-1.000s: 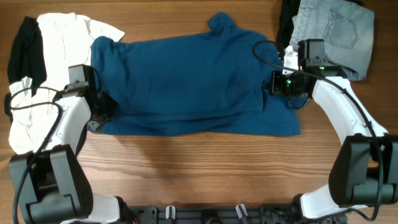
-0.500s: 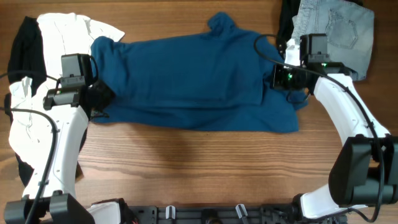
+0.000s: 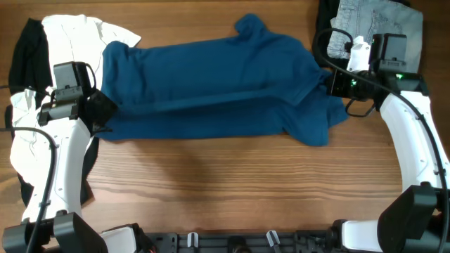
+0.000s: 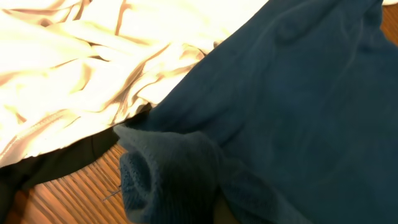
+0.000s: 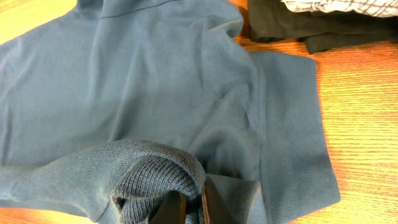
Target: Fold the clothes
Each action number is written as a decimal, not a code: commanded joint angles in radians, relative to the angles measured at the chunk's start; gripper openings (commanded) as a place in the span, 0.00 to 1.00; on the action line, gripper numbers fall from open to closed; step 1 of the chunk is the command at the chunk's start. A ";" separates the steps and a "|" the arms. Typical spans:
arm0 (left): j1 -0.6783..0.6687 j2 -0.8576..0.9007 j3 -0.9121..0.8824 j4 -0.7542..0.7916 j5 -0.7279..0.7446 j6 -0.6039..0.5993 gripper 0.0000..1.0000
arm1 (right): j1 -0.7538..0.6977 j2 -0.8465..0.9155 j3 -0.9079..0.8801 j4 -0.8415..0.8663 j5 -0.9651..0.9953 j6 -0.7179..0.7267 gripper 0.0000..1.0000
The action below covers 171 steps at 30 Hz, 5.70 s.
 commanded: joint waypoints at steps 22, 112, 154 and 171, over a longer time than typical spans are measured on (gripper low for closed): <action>0.006 0.266 0.036 0.109 -0.013 0.078 0.99 | 0.038 0.232 0.071 0.056 0.008 -0.045 0.72; -0.137 0.634 0.702 0.110 0.073 0.472 0.04 | 0.272 0.908 0.743 0.388 0.121 0.006 0.04; -0.137 0.634 0.702 0.114 0.073 0.473 0.04 | 0.320 0.924 0.821 0.119 -0.063 -0.266 0.73; -0.135 0.634 0.702 0.114 0.073 0.473 0.04 | 0.336 0.985 0.908 0.106 0.188 -0.227 0.04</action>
